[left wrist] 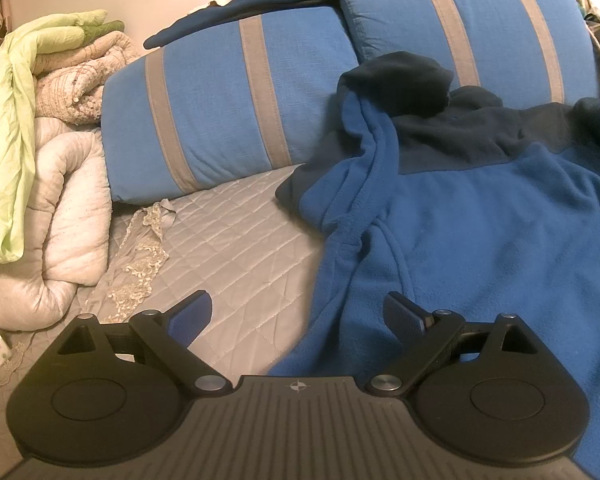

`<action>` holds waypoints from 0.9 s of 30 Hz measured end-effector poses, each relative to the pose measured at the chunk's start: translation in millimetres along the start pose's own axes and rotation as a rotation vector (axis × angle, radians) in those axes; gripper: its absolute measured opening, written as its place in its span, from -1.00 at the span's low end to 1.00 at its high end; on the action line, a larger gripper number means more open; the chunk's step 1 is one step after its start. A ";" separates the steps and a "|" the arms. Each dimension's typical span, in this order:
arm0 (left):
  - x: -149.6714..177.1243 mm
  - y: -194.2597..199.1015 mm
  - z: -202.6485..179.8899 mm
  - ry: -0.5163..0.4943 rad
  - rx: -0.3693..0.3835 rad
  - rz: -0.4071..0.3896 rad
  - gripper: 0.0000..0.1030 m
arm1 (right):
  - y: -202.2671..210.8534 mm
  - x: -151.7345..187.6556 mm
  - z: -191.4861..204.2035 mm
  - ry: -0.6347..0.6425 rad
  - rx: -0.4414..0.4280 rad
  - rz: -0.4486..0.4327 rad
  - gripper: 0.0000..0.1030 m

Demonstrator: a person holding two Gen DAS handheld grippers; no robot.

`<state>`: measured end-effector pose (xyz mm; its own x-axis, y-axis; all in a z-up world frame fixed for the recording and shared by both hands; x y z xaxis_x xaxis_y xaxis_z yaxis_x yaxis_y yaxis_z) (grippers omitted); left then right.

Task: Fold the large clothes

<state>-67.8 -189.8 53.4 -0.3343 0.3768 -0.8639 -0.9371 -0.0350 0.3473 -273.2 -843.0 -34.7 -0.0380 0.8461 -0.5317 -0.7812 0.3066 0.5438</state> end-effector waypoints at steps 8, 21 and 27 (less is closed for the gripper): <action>-1.1 1.3 -2.0 -0.008 -0.006 -0.001 0.83 | -20.9 27.0 15.0 0.179 -0.100 -0.029 0.03; -0.3 0.9 -1.1 0.002 0.015 0.001 0.83 | -42.1 -8.9 52.5 0.346 -0.035 -0.172 -0.65; -0.9 2.1 -3.0 0.003 0.043 -0.007 0.83 | -42.4 -98.4 152.1 0.662 -0.014 -0.298 -0.67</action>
Point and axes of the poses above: each gripper's, at about its wrist camera, not at the fingertips, and y roughly against the way its jaws point, z to its left, x to its underside, the point moved 7 cm from there along -y, roughly the way its jaws point, and after that the axes turned 14 degrees about -z, right-handed, at the moved point
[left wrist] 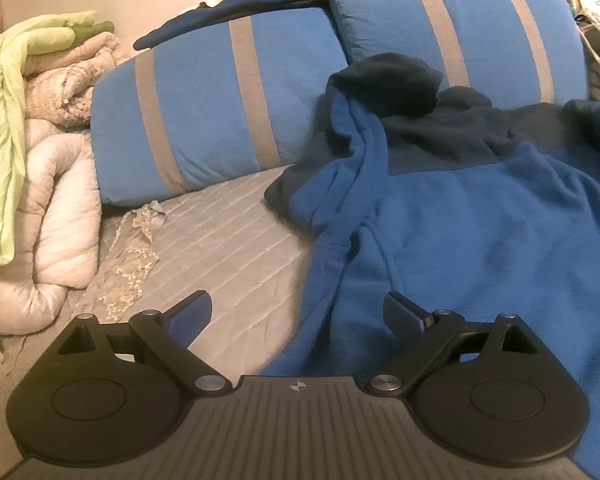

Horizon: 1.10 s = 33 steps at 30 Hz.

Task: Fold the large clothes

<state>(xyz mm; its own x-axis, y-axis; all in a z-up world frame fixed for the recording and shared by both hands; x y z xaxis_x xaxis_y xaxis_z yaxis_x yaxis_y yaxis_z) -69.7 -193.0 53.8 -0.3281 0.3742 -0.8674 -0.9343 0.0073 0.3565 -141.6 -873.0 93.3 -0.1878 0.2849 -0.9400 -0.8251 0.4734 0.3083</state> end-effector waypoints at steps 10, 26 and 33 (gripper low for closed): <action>-5.2 10.9 13.5 0.227 0.237 -0.025 0.84 | -12.3 -131.1 -100.8 0.167 0.043 -0.131 -0.68; 4.5 6.3 1.8 0.210 0.273 0.042 0.84 | -22.3 -28.1 -175.9 0.090 0.337 0.128 0.05; 6.8 5.0 4.3 0.230 0.273 0.052 0.84 | 8.0 -15.2 -175.1 -0.019 0.356 0.134 0.65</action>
Point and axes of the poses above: each gripper's, at about its wrist camera, not at the fingertips, and y roughly against the way its jaws point, z to its left, x to its underside, the point moved 7 cm from there along -y, roughly the way its jaws point, and after that the axes turned 14 degrees about -z, right-handed, at the moved point
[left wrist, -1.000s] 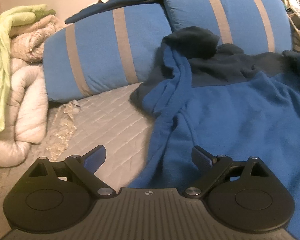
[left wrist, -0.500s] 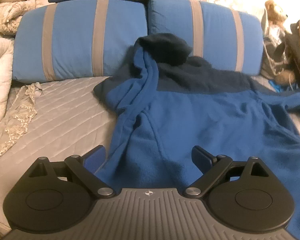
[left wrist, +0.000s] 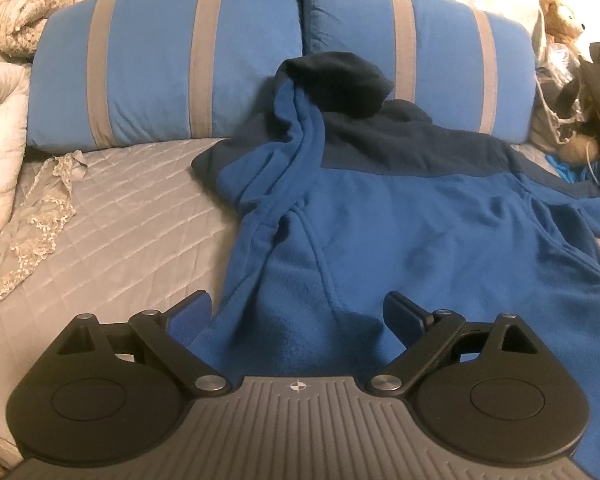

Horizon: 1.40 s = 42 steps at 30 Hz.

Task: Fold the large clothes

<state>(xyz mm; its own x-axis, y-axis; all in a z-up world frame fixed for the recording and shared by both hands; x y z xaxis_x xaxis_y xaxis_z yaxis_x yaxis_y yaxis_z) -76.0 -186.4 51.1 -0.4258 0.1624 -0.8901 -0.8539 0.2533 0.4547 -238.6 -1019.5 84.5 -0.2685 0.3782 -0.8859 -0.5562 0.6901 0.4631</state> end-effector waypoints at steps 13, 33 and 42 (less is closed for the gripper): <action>1.2 -1.2 1.3 0.000 -0.012 -0.003 0.84 | 103.3 63.7 98.2 0.143 -0.212 -0.045 1.00; -21.5 3.3 11.3 0.078 0.144 -0.069 0.84 | 255.8 202.6 375.2 0.310 -1.001 0.047 1.00; -75.8 -44.4 3.6 -0.060 0.225 -0.151 0.83 | 267.1 226.8 395.5 0.327 -1.021 0.053 0.99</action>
Point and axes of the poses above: each gripper's, at about its wrist camera, not at the fingertips, and y roughly against the way its jaws point, z to its left, x to its underside, the point moved 7 cm from there along -y, roughly the way its jaws point, and after that the axes turned 14 degrees about -z, right-handed, at the moved point
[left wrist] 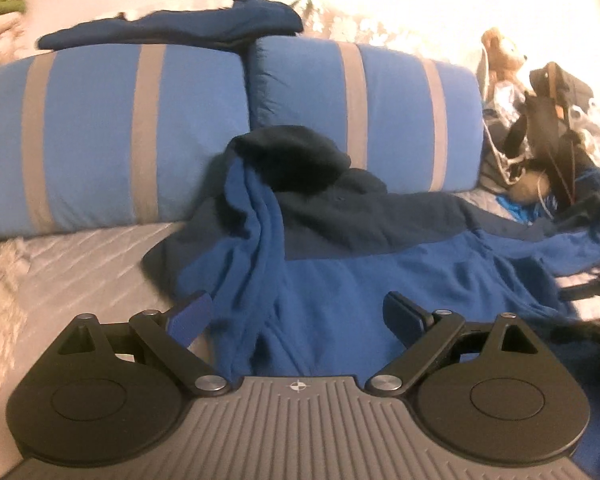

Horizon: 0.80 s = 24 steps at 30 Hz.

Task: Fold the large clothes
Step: 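Reach the left tool to the jacket sleeve and grasp it, then pull the grasped sleeve outward from the jacket body with the left tool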

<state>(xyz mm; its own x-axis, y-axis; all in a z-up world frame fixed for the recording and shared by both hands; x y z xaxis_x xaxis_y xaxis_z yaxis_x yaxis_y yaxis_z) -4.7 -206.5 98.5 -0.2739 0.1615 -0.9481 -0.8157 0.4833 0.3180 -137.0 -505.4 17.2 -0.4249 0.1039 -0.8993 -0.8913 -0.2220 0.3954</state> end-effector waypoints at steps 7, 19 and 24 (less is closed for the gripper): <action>10.6 -84.6 6.8 -0.032 0.061 0.091 0.50 | -3.8 9.0 -4.1 -0.045 -0.006 0.028 0.98; 31.6 -167.1 26.2 0.021 -0.042 0.226 -0.78 | -16.2 15.2 -6.2 -0.098 -0.042 0.076 0.88; -1.7 -122.0 31.8 -0.055 -0.115 0.145 -0.83 | -16.0 17.1 -5.6 -0.101 -0.045 0.079 0.87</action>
<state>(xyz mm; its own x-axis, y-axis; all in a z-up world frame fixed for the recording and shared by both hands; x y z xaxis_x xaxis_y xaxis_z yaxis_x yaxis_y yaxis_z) 111.4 -238.4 61.3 -0.3669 0.2705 -0.8901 -0.8236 0.3505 0.4460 -129.1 -505.5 -5.5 -0.5096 0.1807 -0.8412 -0.8471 -0.2767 0.4537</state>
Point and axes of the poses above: each gripper's, at about its wrist camera, not at the fingertips, and y roughly against the way its jaws point, z to its left, x to its underside, the point moved 7 cm from there along -y, roughly the way its jaws point, and after that the axes turned 14 degrees about -z, right-handed, at the moved point
